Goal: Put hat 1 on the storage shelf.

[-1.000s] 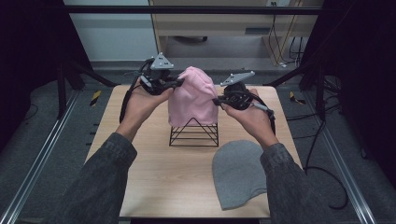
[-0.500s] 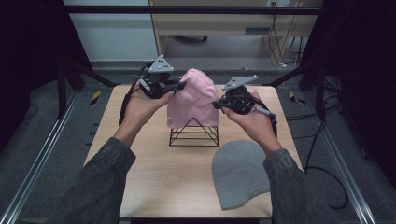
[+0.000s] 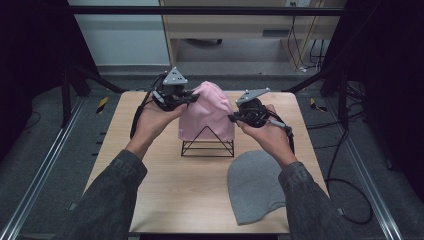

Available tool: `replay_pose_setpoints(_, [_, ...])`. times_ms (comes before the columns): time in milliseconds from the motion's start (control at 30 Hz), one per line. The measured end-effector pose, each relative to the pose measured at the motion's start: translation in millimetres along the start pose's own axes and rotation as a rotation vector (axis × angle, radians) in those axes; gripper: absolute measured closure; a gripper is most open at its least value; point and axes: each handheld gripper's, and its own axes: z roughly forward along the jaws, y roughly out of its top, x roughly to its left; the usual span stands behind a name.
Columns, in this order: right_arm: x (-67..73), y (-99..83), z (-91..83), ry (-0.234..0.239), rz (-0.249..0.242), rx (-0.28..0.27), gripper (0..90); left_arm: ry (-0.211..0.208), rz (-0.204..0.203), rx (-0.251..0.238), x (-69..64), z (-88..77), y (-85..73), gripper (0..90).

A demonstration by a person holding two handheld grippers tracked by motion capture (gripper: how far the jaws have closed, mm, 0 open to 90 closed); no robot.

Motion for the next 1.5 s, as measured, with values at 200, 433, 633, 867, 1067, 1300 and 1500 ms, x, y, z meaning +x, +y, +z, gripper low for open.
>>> replay_pose_setpoints(200, [-0.2,-6.5,7.4,-0.005,-0.003,0.028,84.5,0.004,-0.004,0.013,3.0,4.9,-6.8,81.9])
replay_pose_setpoints(433, [-2.3,-15.0,12.9,-0.001,0.002,0.048,84.6,0.006,-0.004,0.032,2.8,10.3,-14.8,81.9])
replay_pose_setpoints(633, [-0.2,-18.2,16.2,0.004,0.000,0.057,84.6,-0.011,-0.009,0.027,-1.0,11.0,-19.4,81.9])
replay_pose_setpoints(867, [3.8,-21.0,18.9,0.009,-0.001,0.062,84.2,-0.030,0.005,0.029,-7.0,11.3,-23.3,81.5])
replay_pose_setpoints(1067, [5.2,-23.8,22.3,0.011,-0.007,0.067,83.7,-0.037,-0.012,0.024,-8.8,13.3,-28.7,81.3])
replay_pose_setpoints(1300, [5.8,-25.4,23.9,0.004,-0.017,0.078,83.6,-0.044,-0.022,0.021,-9.9,14.0,-37.7,81.2])
replay_pose_setpoints(1500, [7.1,-27.8,25.8,0.009,-0.016,0.080,83.3,-0.053,-0.026,0.017,-12.2,13.0,-42.5,81.2])
